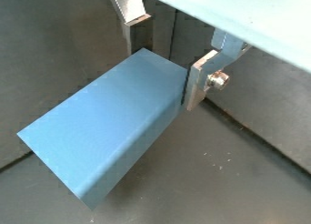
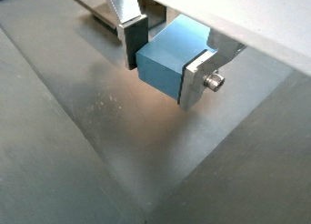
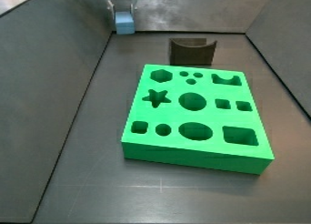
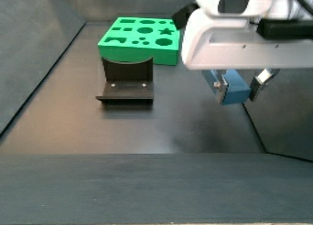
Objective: Pick up the rectangle object. Move up. Place the rectangle object on the fixture. Regrasp the rectangle object. Move to above the board. Insert the rectangle object.
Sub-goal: Place the rectangle object on the fixture.
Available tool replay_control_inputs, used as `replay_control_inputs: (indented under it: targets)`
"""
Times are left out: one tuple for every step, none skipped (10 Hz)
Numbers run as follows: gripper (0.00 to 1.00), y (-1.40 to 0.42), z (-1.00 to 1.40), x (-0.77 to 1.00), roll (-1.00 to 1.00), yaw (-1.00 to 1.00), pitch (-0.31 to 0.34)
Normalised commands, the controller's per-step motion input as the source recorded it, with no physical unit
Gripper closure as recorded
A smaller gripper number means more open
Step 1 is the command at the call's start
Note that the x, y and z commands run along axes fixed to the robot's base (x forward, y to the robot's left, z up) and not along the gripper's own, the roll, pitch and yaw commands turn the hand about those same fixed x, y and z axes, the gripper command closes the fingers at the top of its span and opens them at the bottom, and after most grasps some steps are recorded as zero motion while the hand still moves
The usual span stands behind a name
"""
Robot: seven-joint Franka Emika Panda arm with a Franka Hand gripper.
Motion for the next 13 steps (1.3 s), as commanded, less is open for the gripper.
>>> replay_control_inputs:
  targets:
    - [1.00, 0.00, 1.00, -0.02, 0.06, 0.00, 0.054]
    - [1.00, 0.00, 1.00, -0.03, 0.08, 0.00, 0.064]
    - [1.00, 0.00, 1.00, -0.03, 0.09, 0.00, 0.071]
    - [1.00, -0.01, 1.00, -0.04, 0.11, 0.01, 0.082]
    - [1.00, -0.01, 1.00, -0.04, 0.12, 0.02, 0.086]
    - [1.00, -0.01, 1.00, -0.04, 0.13, 0.02, 0.089]
    - [1.00, -0.01, 0.91, -0.04, 0.12, 0.02, 0.089]
    - [1.00, 0.00, 0.77, -0.03, 0.11, 0.02, 0.084]
    - [1.00, 0.00, 0.66, -0.02, 0.10, 0.02, 0.083]
    - [1.00, 0.00, 0.58, -0.02, 0.09, 0.02, 0.085]
    - [1.00, 0.00, 0.37, -0.01, 0.08, 0.02, 0.086]
    - [1.00, 0.00, 0.24, -0.01, 0.09, 0.02, 0.087]
    - [1.00, -0.67, 0.14, 1.00, 0.45, -0.17, 0.029]
